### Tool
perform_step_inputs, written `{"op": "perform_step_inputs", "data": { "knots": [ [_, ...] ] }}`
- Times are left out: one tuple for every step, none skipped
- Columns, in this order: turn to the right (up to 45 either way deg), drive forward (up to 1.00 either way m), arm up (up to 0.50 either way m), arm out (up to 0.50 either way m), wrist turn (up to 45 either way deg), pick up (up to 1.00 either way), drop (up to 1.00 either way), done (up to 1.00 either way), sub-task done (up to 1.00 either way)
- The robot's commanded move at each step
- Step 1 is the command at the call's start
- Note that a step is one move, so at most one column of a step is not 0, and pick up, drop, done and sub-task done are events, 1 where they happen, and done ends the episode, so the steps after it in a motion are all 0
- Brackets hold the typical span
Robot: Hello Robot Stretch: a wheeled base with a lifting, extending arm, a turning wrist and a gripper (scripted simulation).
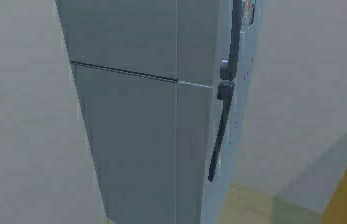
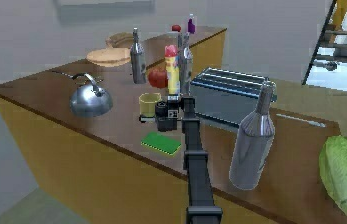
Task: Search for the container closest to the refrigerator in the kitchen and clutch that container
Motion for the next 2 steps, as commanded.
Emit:
{"op": "perform_step_inputs", "data": {
  "knots": [
    [0.0,0.00,0.10,0.00,0.0,0.00,0.00,0.00,0.00],
    [0.0,0.00,0.00,0.00,0.0,0.00,0.00,1.00,0.00]
  ]
}}
